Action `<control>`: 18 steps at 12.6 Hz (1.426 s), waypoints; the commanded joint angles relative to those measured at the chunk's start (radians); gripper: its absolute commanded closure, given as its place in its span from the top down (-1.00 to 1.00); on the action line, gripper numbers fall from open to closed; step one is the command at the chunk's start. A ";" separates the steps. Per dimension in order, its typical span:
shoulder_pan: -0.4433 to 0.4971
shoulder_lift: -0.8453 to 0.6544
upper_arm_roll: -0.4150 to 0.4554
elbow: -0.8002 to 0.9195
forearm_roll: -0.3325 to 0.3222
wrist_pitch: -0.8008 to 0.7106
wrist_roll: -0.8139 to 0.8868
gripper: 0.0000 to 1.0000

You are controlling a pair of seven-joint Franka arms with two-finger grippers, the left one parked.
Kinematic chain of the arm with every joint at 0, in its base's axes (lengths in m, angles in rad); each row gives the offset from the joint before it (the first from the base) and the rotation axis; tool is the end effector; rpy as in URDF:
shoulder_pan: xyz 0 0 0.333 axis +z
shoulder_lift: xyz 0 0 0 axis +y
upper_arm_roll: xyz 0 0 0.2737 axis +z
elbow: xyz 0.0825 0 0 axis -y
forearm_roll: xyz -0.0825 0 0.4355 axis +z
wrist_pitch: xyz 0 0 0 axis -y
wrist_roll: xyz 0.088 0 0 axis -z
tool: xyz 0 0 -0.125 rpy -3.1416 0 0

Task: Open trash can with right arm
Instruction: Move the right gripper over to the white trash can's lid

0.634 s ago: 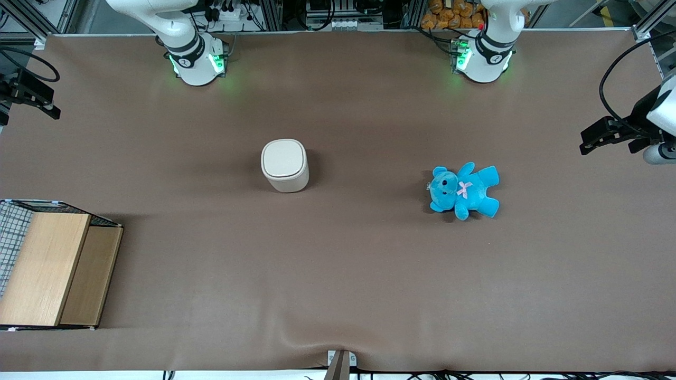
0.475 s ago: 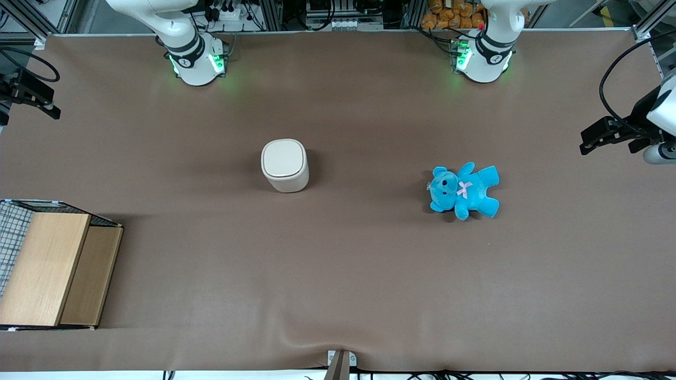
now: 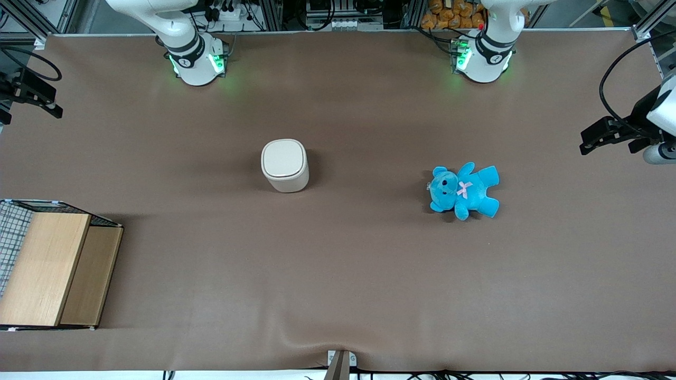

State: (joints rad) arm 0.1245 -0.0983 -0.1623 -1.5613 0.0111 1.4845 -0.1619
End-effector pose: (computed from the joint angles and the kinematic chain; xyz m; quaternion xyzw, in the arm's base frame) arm 0.5699 -0.0242 0.6185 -0.9979 -0.0628 -0.0114 0.0124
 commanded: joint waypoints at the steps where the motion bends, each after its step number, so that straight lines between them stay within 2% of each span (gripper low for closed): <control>1: 0.020 0.011 0.084 -0.003 0.010 -0.009 0.182 1.00; 3: 0.035 0.028 0.194 -0.025 0.009 0.006 0.268 1.00; 7: 0.083 0.080 0.294 -0.155 0.013 0.130 0.338 1.00; 8: 0.084 0.090 0.311 -0.186 0.013 0.164 0.361 0.71; 9: 0.101 0.112 0.317 -0.210 0.015 0.190 0.402 0.25; 10: 0.116 0.129 0.335 -0.226 0.015 0.221 0.454 -0.06; 11: 0.118 0.143 0.366 -0.250 0.013 0.256 0.502 -0.29; 14: 0.118 0.147 0.443 -0.382 0.012 0.429 0.628 -0.76; 15: 0.119 0.147 0.455 -0.420 0.004 0.477 0.653 -1.00; 18: 0.123 0.173 0.475 -0.482 0.001 0.565 0.699 -1.00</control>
State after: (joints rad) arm 0.2510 0.0757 0.2980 -2.0017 0.0190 2.0035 0.4978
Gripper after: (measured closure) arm 0.991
